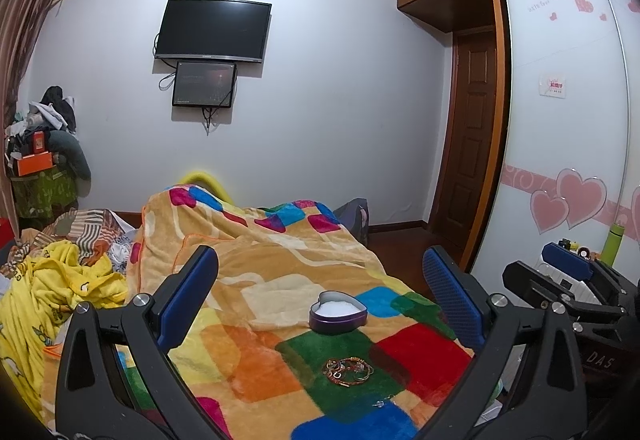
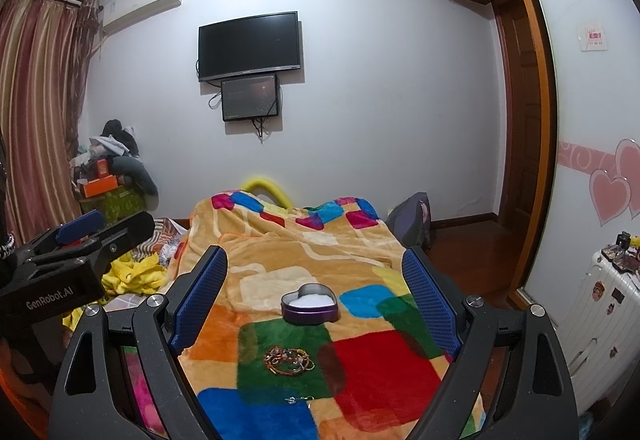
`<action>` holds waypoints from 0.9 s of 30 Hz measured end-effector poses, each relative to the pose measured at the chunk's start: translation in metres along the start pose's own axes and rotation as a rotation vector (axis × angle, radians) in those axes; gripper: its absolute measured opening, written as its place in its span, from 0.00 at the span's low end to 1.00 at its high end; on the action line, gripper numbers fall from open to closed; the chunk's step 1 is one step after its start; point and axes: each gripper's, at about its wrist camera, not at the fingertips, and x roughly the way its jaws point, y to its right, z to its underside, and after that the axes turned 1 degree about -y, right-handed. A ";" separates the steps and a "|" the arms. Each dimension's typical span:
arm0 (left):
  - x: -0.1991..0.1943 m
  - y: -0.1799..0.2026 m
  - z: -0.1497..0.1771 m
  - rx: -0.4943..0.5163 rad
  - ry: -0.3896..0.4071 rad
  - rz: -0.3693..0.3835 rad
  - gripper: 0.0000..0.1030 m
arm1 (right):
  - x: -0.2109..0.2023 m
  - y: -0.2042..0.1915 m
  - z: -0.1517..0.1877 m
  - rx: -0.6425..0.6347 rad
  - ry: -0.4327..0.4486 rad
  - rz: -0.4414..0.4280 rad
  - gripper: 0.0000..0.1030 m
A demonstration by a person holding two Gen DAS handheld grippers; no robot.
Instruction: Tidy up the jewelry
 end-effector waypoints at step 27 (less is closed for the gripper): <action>0.067 -0.016 0.059 0.042 -0.278 -0.002 0.71 | 0.050 0.012 0.049 -0.054 -0.284 -0.055 0.42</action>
